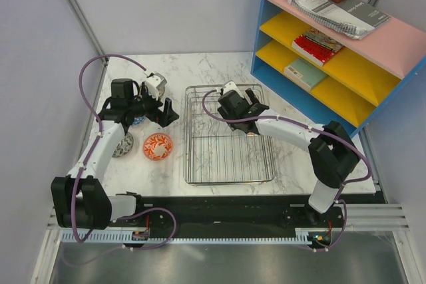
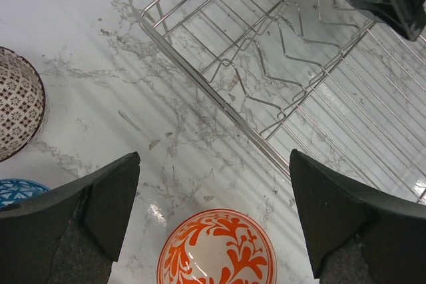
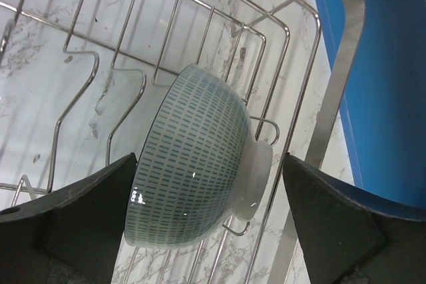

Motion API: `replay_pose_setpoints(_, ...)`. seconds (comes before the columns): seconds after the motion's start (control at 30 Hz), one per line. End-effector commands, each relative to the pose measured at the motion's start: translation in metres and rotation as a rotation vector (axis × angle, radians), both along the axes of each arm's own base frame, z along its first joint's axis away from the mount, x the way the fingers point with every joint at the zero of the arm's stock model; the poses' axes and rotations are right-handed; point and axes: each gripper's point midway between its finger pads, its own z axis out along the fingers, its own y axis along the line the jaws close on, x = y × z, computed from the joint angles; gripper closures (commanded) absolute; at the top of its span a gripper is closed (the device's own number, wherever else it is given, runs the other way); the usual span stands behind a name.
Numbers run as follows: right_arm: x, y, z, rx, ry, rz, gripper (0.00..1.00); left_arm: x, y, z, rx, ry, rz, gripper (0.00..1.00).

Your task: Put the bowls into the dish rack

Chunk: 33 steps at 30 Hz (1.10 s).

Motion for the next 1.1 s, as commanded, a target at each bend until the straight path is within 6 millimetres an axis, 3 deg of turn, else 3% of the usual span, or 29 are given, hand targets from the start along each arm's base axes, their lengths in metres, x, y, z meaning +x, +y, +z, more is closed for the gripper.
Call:
replay_pose_setpoints(0.0, 0.011, 0.002, 0.056, 0.031, -0.12, -0.002, 0.02, 0.016, 0.021, -0.005, 0.105, -0.044, 0.064, 0.0)
replay_pose_setpoints(0.17, 0.01, -0.005, 0.075, 0.025, -0.165, -0.001, 0.02, 0.017, 0.04, -0.022, 0.199, -0.019, 0.122, 0.01)
replay_pose_setpoints(0.47, 0.011, -0.011, 0.113, 0.039, -0.245, 0.005, 0.02, -0.024, 0.038, -0.047, 0.239, 0.055, 0.027, 0.02)
replay_pose_setpoints(1.07, 0.006, -0.007, 0.124, 0.08, -0.252, 0.042, 0.02, -0.064, 0.06, -0.102, 0.397, 0.146, -0.026, 0.07)
